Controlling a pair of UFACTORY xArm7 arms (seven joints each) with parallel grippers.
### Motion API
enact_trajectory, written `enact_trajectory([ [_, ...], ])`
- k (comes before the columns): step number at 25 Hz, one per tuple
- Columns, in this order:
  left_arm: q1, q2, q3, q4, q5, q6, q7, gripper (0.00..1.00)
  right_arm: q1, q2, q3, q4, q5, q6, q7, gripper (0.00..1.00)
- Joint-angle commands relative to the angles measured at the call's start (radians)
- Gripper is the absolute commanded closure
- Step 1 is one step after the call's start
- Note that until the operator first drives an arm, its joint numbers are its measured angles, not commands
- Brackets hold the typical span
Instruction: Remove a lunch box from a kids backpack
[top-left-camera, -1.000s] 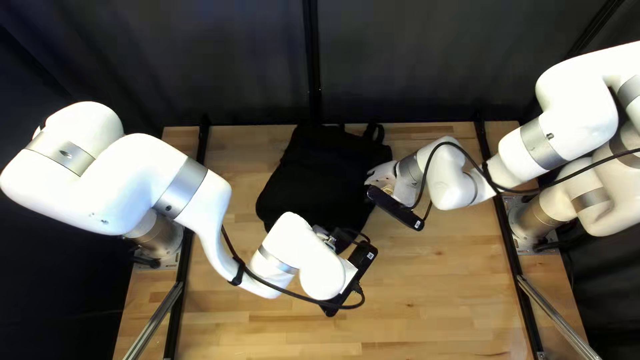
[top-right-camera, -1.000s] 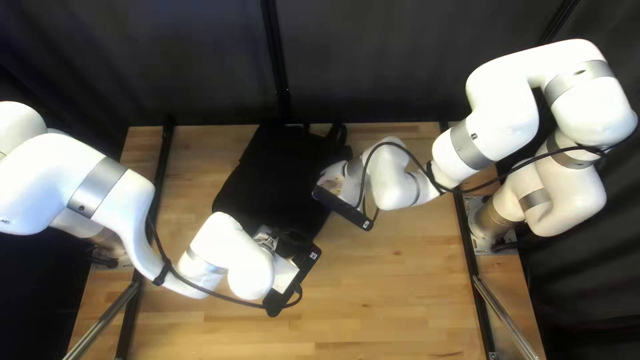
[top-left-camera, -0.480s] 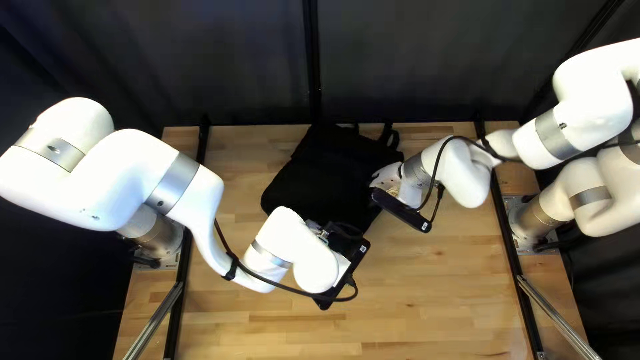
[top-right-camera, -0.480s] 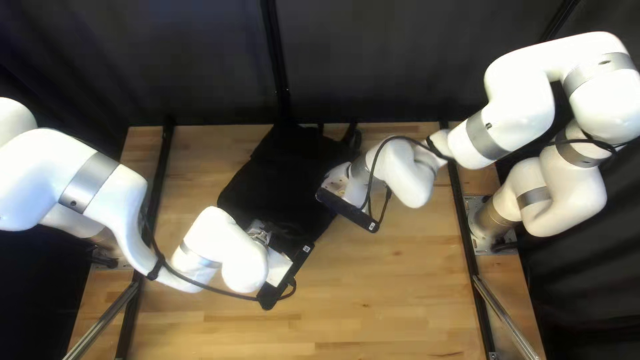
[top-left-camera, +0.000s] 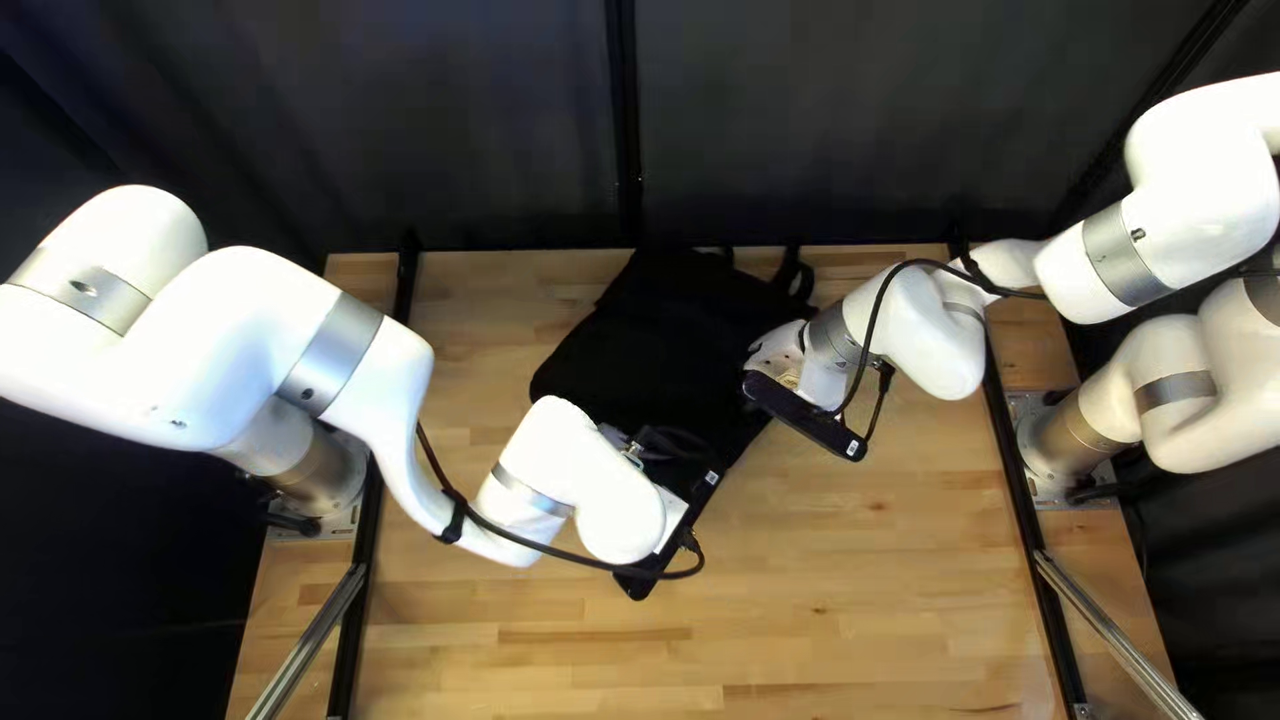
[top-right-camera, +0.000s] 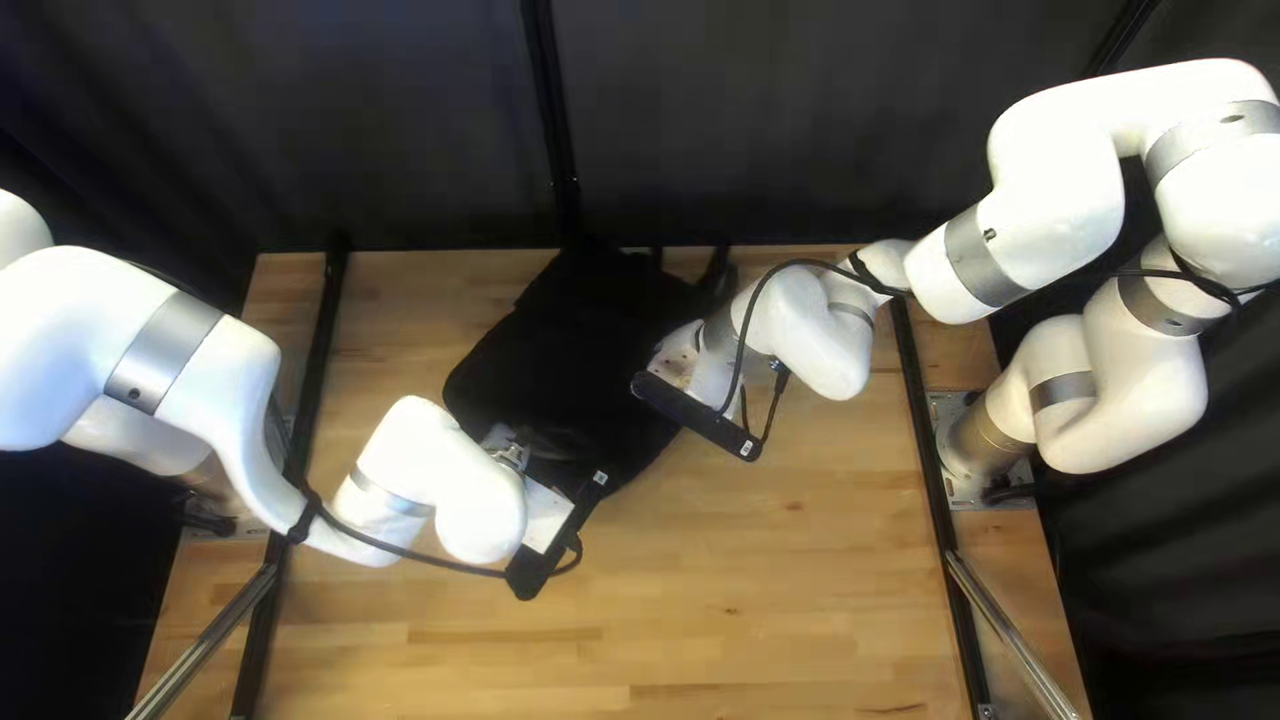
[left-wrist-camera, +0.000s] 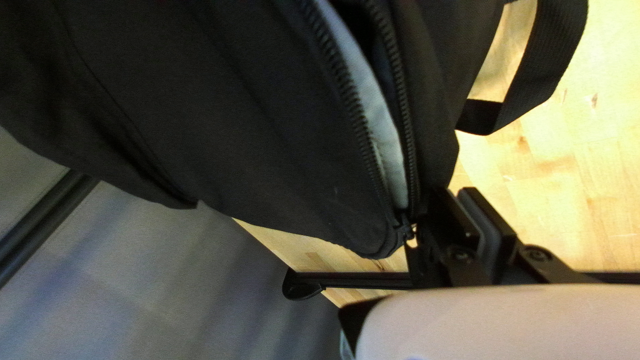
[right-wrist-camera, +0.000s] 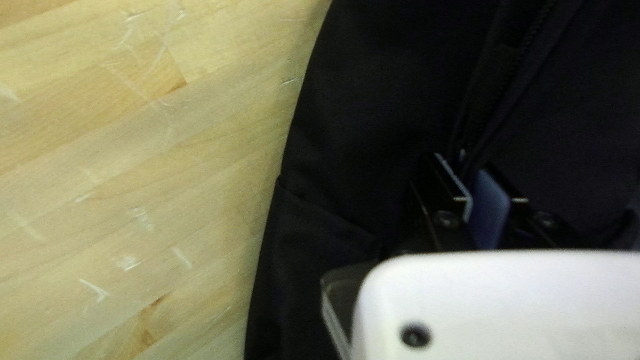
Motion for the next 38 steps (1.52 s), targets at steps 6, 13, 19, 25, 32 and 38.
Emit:
enact_trajectory([
  [6,0.028,-0.110,0.024,-0.121,-0.005,-0.049,0.004,1.00,0.011,-0.004,-0.005,-0.011,0.026,0.004,-0.021,1.00],
  [13,0.046,-0.216,0.046,-0.233,-0.008,-0.133,0.008,1.00,0.022,-0.003,-0.013,-0.013,0.055,0.004,-0.049,1.00],
  [19,0.063,-0.277,0.070,-0.305,-0.002,-0.195,0.022,1.00,0.030,-0.001,-0.017,-0.015,0.075,0.001,-0.067,1.00],
  [25,0.079,-0.365,0.099,-0.393,0.002,-0.247,0.046,1.00,0.036,0.003,-0.019,-0.015,0.091,-0.004,-0.079,1.00],
  [32,0.111,-0.470,0.157,-0.497,0.017,-0.327,0.099,1.00,0.036,-0.005,-0.020,-0.018,0.092,0.001,-0.082,1.00],
  [38,0.142,-0.510,0.220,-0.537,0.029,-0.388,0.170,1.00,0.035,-0.006,-0.020,-0.019,0.089,0.002,-0.081,1.00],
])
